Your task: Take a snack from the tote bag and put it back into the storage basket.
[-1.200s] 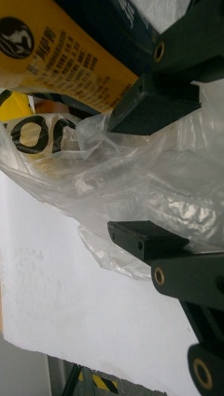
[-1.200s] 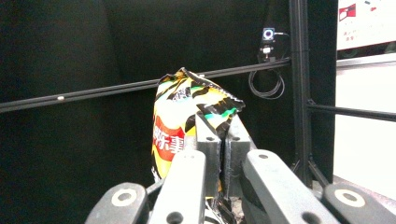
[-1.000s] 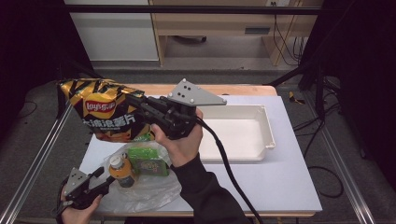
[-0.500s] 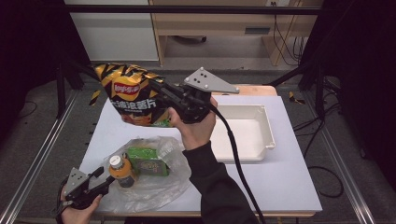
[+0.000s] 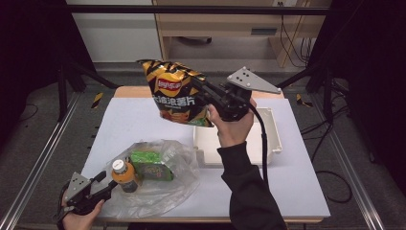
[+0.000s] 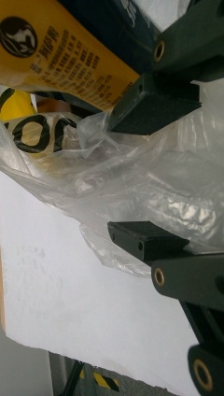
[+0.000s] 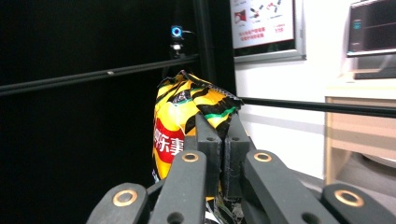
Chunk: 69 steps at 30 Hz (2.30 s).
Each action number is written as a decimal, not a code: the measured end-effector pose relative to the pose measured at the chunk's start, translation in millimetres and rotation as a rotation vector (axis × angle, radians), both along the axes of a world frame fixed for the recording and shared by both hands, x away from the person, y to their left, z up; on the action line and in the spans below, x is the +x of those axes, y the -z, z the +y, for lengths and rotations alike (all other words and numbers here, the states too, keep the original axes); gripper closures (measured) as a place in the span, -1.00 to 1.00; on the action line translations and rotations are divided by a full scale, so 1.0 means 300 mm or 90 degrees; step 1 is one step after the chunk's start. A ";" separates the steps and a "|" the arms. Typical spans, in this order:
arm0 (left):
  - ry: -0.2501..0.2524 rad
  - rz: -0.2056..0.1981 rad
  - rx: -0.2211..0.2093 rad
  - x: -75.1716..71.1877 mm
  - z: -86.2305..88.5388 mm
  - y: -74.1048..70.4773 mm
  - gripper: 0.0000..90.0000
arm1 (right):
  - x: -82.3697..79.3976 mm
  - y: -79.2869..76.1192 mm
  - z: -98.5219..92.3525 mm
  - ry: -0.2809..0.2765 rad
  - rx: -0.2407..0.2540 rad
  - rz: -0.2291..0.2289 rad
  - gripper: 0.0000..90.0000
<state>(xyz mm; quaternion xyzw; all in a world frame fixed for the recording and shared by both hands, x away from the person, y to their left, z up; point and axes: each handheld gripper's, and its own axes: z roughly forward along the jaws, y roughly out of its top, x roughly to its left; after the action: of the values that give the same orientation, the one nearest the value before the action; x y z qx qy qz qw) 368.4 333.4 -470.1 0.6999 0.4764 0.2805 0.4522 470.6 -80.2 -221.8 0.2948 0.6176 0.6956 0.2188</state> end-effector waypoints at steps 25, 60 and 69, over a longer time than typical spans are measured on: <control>-0.002 0.000 0.002 0.000 -0.001 0.000 -0.02 | 0.069 0.215 -0.268 0.088 -0.021 0.073 0.98; -0.001 -0.001 0.001 0.000 0.001 0.001 -0.02 | 0.263 0.497 -0.228 0.107 -0.029 0.181 0.97; 0.000 0.000 0.001 0.000 0.000 0.001 -0.02 | 0.295 0.521 -0.240 0.138 -0.029 0.183 0.91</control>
<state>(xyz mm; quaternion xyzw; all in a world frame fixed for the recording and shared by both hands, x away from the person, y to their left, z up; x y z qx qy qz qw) 368.6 333.3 -470.4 0.7003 0.4761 0.2811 0.4516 559.3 -152.1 -378.2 0.4507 0.6228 0.6046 0.2085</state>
